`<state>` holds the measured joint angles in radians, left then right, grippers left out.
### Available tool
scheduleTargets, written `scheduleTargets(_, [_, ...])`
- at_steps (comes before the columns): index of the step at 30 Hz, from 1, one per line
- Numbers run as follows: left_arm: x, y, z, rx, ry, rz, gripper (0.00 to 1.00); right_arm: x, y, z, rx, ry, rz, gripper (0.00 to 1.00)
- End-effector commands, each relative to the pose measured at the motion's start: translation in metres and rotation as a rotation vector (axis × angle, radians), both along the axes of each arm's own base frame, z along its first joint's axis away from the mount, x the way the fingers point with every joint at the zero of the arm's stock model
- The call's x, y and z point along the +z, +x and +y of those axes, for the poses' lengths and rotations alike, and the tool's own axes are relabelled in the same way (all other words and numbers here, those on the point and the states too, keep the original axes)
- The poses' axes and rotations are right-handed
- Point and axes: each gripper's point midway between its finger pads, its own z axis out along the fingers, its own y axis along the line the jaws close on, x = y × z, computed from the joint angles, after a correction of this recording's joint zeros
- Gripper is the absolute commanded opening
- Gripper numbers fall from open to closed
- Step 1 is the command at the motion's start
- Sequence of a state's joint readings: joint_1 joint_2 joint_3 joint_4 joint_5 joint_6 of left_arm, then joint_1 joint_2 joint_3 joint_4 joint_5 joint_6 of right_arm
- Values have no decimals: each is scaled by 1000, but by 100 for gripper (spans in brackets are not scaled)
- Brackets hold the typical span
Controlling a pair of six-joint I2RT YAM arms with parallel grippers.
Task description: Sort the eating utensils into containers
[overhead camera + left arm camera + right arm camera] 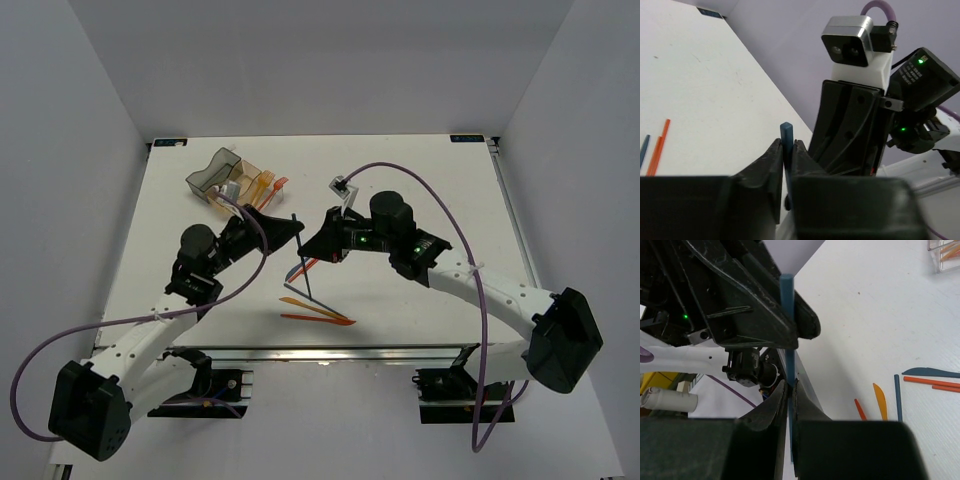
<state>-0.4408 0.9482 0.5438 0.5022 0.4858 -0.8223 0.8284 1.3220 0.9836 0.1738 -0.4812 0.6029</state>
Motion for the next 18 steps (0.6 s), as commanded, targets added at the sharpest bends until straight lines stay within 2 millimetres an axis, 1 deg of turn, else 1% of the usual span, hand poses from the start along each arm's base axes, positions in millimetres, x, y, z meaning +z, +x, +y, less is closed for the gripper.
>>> scheduleTargets(1, [24, -1, -6, -31, -19, -57, 8, 19, -2, 4, 8, 65, -44, 0])
scheduleTargets(2, [24, 0, -6, -30, -14, -58, 2, 20, 0, 3, -4, 66, -50, 0])
scheduleTargets(3, [20, 1, -6, -26, 11, -52, 0, 22, 2, 3, -16, 68, -57, 0])
scheduleTargets(4, [18, 4, -5, -12, 25, -49, 0, 24, 2, 1, -24, 70, -66, 0])
scheduleTargets(5, [21, 6, -4, -2, 39, -57, 0, 24, 3, 0, -33, 69, -73, 0])
scheduleTargets(6, [15, 7, -2, 7, 78, -54, 0, 25, 7, -2, -55, 67, -86, 0])
scheduleTargets(7, [13, 9, -1, 18, 95, -54, 0, 29, 9, -6, -73, 73, -97, 0])
scheduleTargets(8, [19, 16, 4, 62, 114, -64, 0, 25, 12, -10, -100, 52, -87, 5])
scheduleTargets(9, [9, 20, 8, 92, 178, -52, 0, 22, 22, -15, -166, 36, -91, 26])
scheduleTargets(10, [8, 27, 14, 132, 215, -51, 0, 26, 27, -23, -213, 31, -98, 84])
scheduleTargets(11, [25, 46, 30, 267, 257, -75, 0, 16, 33, -33, -266, -18, -78, 89])
scheduleTargets(12, [5, 58, 45, 338, 401, -54, 0, 17, 44, -48, -363, -37, -98, 89])
scheduleTargets(14, [5, 81, 68, 475, 534, -70, 0, 11, 54, -69, -455, -71, -121, 89])
scheduleTargets(15, [6, 105, 88, 583, 690, -106, 0, 7, 54, -83, -503, -84, -133, 89])
scheduleTargets(16, [8, 117, 96, 627, 755, -123, 0, 6, 56, -91, -520, -87, -147, 89])
scheduleTargets(17, [11, 131, 107, 662, 871, -181, 0, 4, 58, -100, -555, -96, -157, 89])
scheduleTargets(18, [31, 147, 119, 739, 919, -221, 0, 2, 54, -109, -569, -96, -167, 89])
